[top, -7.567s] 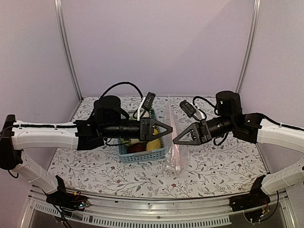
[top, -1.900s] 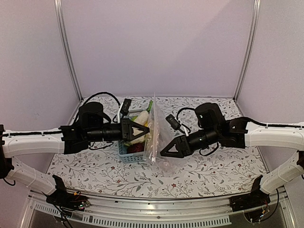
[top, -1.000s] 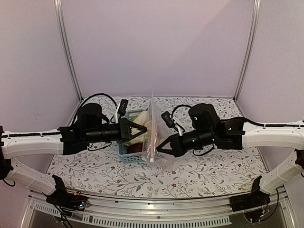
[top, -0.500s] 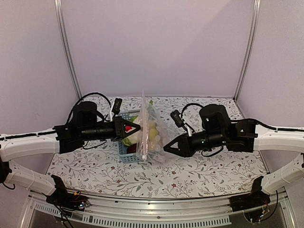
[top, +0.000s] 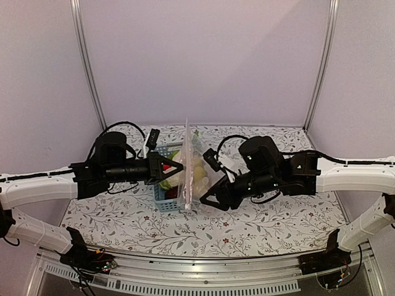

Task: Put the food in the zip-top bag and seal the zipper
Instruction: Open the zipper food storage bag at the center of the board.

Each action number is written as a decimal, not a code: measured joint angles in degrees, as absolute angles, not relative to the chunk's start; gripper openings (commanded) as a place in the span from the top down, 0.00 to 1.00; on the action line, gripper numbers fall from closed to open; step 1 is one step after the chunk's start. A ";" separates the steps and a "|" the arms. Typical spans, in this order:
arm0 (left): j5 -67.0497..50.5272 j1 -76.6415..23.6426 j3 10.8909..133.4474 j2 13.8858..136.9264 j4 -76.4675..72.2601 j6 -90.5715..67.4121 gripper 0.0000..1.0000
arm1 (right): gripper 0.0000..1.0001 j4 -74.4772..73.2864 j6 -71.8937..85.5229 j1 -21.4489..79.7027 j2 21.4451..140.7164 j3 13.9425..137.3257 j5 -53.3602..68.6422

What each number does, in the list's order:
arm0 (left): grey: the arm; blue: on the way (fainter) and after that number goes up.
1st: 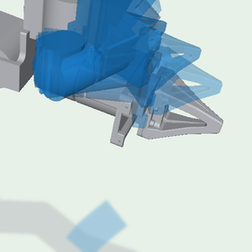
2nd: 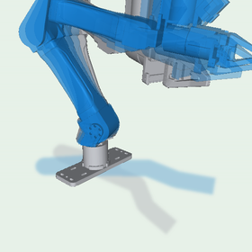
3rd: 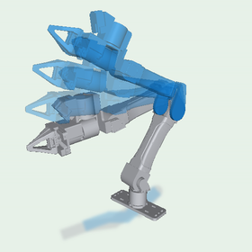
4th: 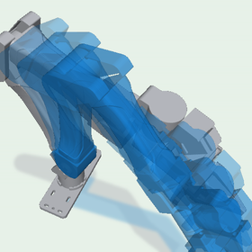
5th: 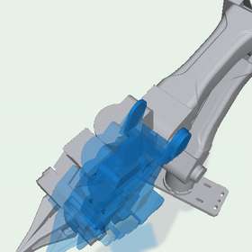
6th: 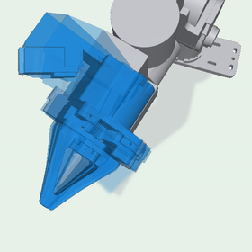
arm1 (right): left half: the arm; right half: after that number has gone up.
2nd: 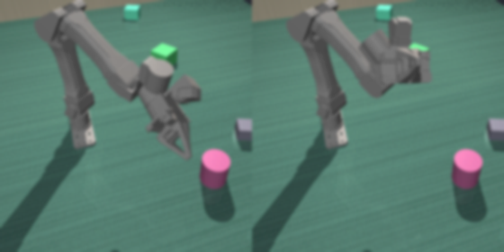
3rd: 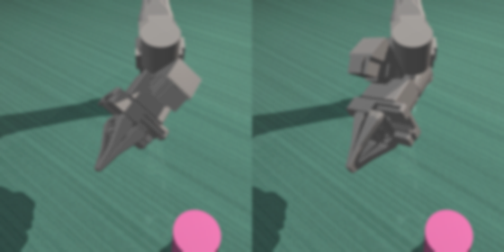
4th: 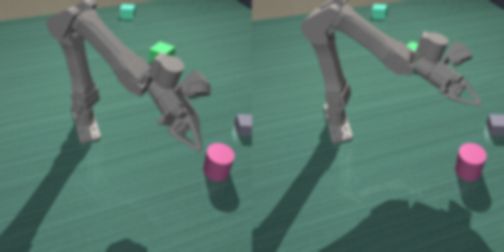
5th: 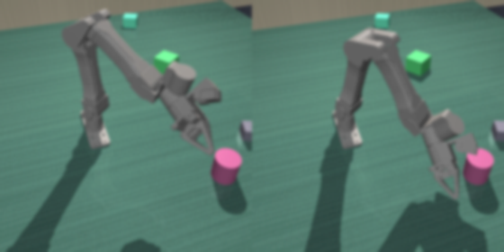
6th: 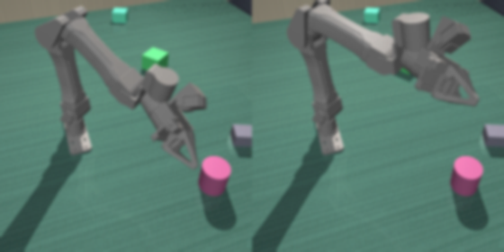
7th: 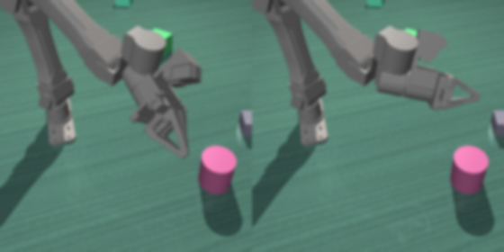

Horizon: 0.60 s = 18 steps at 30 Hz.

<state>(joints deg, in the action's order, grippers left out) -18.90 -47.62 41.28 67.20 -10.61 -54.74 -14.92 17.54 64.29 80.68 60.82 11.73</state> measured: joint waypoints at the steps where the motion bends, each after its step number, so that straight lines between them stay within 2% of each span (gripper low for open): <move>1: -18.92 -47.57 41.28 67.29 -10.61 -54.92 1.00 | 0.44 -15.42 16.80 64.47 81.01 60.97 11.00; 8: -19.09 -47.31 41.30 68.84 -10.59 -56.47 1.00 | 0.34 -19.42 10.98 65.71 83.37 64.38 5.52; 18: -19.07 -46.85 41.30 69.14 -10.76 -58.72 1.00 | 0.32 -20.38 6.33 67.57 88.07 67.99 -1.91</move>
